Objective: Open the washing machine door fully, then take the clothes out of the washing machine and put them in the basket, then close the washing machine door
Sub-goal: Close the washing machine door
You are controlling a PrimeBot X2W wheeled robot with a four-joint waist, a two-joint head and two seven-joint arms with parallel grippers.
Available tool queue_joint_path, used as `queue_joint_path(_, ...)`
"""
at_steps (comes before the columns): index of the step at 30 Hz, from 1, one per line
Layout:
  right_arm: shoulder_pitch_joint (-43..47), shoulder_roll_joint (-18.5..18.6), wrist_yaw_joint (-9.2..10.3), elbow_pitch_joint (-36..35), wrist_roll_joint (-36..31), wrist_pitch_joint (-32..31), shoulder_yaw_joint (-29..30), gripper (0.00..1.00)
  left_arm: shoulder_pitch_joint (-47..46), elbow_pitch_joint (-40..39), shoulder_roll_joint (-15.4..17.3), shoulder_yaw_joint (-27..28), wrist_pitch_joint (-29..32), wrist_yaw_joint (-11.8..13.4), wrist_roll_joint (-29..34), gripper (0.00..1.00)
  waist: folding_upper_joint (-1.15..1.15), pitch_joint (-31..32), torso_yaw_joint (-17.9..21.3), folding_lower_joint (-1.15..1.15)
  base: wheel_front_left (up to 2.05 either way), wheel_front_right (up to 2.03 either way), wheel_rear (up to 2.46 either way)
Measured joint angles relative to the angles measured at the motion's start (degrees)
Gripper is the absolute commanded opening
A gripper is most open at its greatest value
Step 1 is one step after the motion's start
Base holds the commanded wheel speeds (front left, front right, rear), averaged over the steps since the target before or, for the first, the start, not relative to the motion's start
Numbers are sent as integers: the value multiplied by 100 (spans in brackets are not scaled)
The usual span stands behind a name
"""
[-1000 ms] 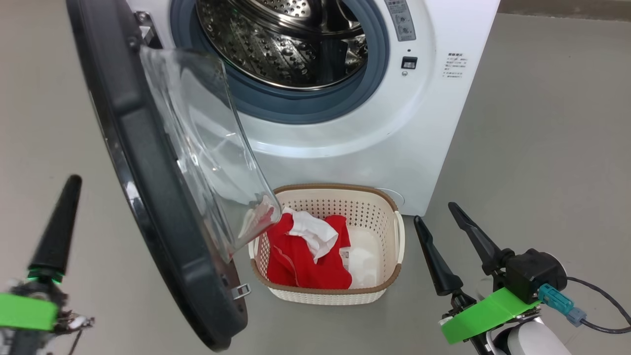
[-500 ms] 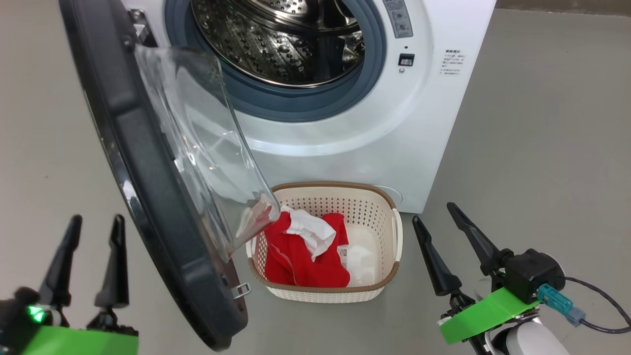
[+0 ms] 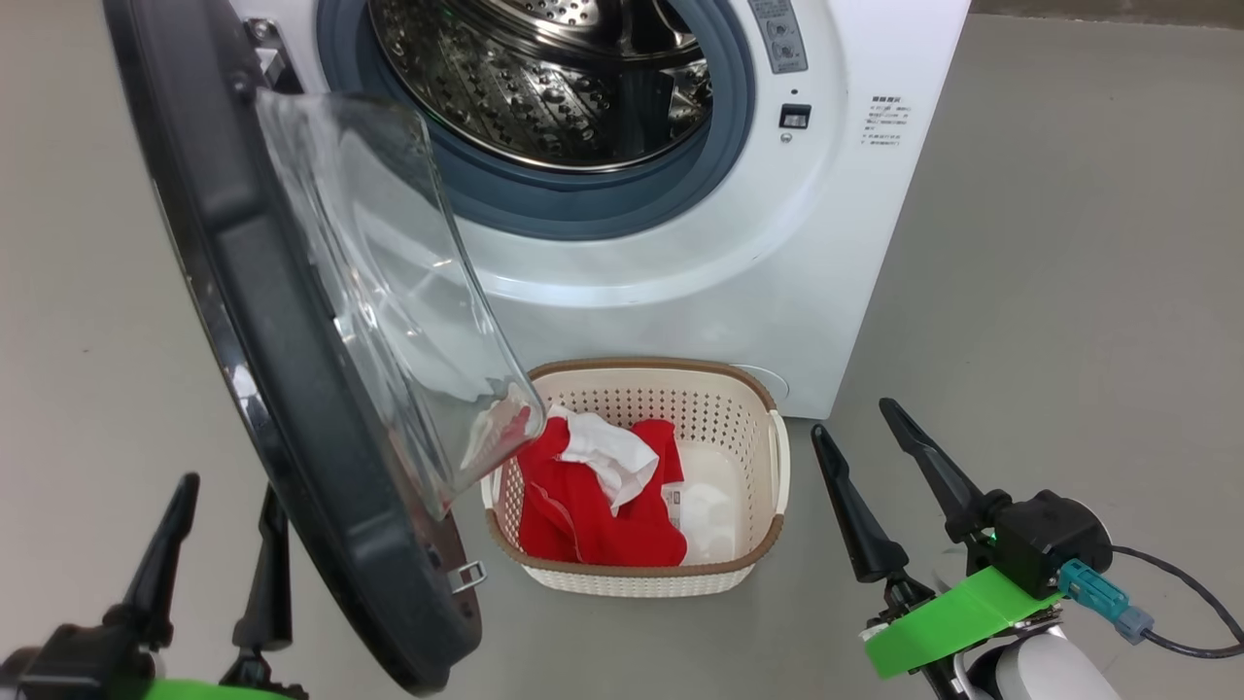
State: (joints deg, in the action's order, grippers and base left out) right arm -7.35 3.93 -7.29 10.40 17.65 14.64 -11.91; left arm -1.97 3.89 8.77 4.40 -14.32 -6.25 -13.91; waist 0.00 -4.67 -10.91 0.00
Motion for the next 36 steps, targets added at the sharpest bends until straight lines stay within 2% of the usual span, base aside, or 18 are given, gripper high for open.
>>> queue_joint_path(17, 0, -2, 0, 1, 0, 0, -1, 100, 221, -54, -434, 196, 0, -35, 456, 100, 0, 5, -30, 0, 0, 0, 0)
queue_joint_path(36, 1, 5, 0, 4, 0, 0, -8, 100, 222, 43, -573, 286, -1, -84, 638, 100, 0, 5, -61, 0, 0, 0, 0)
